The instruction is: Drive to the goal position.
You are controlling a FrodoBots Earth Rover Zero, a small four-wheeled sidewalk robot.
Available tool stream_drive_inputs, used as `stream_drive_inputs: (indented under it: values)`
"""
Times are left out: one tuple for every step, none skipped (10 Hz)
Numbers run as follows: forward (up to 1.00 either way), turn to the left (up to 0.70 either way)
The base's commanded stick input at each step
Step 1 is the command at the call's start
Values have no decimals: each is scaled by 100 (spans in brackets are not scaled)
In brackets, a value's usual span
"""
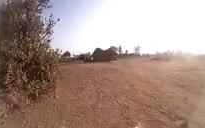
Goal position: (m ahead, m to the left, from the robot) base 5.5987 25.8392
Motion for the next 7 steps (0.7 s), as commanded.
stream_drive_inputs:
  values:
    - [70,0]
    - [70,0]
    - [70,0]
    - [70,0]
    - [70,0]
    - [70,0]
    - [70,0]
